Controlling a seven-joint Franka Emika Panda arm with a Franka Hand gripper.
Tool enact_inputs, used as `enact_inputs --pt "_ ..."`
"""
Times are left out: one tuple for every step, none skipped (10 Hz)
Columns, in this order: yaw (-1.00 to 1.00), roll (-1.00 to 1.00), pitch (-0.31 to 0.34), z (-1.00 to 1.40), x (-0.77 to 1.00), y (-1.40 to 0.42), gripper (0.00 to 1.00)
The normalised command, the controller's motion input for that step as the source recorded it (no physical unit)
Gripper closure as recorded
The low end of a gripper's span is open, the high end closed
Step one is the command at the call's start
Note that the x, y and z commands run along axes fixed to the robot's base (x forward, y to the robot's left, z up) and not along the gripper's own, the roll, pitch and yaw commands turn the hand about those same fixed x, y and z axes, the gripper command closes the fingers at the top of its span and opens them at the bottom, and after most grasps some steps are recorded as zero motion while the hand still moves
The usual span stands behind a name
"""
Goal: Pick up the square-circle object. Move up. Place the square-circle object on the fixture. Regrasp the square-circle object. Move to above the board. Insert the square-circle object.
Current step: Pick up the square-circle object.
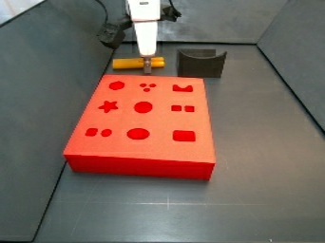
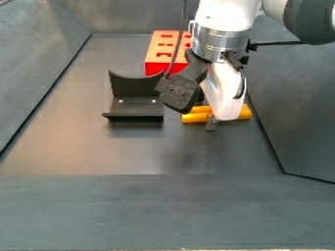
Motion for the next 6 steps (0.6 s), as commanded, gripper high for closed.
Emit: enact_inputs --pt "-0.01 0.00 -0.214 -0.12 -0.07 0.00 0.00" --pt "0.00 0.00 -0.036 -0.02 0.00 0.00 0.00" --pt "0.00 0.00 -0.007 0.00 0.00 0.00 0.00" --pt "0.00 0.00 0.000 0.00 0.00 0.00 0.00" --pt "0.00 0.00 0.000 0.00 0.00 0.00 1.00" --pt "0.00 0.00 0.000 0.00 0.00 0.00 1.00"
